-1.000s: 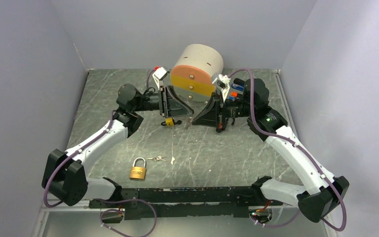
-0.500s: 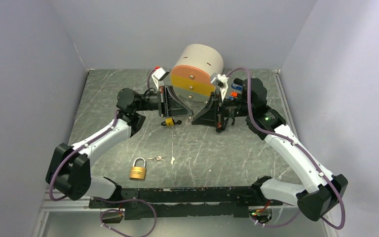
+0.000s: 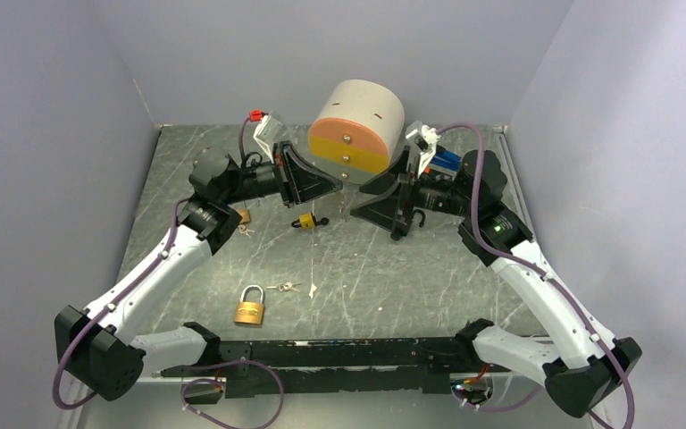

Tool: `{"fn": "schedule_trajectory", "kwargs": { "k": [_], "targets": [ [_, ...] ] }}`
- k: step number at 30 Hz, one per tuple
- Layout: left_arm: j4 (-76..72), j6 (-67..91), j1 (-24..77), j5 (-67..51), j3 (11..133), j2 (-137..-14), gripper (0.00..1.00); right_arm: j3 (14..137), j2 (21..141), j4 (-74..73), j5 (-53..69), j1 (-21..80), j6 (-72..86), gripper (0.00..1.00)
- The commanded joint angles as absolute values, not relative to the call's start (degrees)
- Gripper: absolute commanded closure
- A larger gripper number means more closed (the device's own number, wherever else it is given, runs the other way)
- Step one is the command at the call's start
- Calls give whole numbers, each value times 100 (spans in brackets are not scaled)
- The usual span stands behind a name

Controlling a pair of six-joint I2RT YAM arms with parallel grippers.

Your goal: Unlock with the key

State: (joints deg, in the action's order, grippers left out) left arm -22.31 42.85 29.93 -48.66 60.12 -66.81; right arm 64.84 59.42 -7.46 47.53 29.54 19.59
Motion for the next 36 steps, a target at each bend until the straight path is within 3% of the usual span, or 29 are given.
{"fn": "schedule_trajectory", "kwargs": {
  "k": [1,7,11,21,29,36],
  "targets": [
    [-2092,3882,2982,-5012,6372,-6810,97,6258,5748,606,3910,2934,2658,23],
    [-2738,4362,2988,-5119,6403,-6888,97,6179,5828,1260,3949,2935,3077,29],
    [-3177,4735,2988,-5086,6330,-6931,97,6184,5983,1545,4362,2936,3326,51],
    [-3464,4963,2987,-5000,6309,-6933,97,6162,6196,1777,4568,2977,3618,46],
    [-3912,5187,2980,-4973,6233,-6995,97,6430,6504,1577,4826,3055,3599,76],
    [-4145,5316,2985,-4934,6159,-7014,97,6370,6504,1925,4848,3050,3860,88]
  ]
}}
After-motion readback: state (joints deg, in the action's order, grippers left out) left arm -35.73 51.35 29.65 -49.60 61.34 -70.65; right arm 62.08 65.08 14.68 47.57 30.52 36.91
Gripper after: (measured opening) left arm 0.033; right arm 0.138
